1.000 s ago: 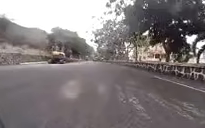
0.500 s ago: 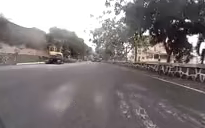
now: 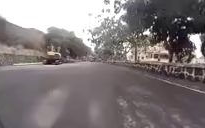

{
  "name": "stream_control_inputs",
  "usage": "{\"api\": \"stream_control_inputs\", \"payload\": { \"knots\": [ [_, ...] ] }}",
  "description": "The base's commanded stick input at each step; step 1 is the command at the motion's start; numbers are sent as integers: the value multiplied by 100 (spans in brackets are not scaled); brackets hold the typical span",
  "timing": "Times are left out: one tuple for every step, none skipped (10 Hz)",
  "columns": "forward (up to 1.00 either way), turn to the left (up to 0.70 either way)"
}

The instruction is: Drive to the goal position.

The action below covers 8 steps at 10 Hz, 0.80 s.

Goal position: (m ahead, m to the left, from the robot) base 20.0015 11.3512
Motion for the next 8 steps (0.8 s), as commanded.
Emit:
{"api": "stream_control_inputs", "payload": {
  "knots": [
    [70, 0],
    [70, 0],
    [70, 0],
    [70, 0],
    [70, 0],
    [70, 0],
    [70, 0],
    [70, 12]
  ]
}}
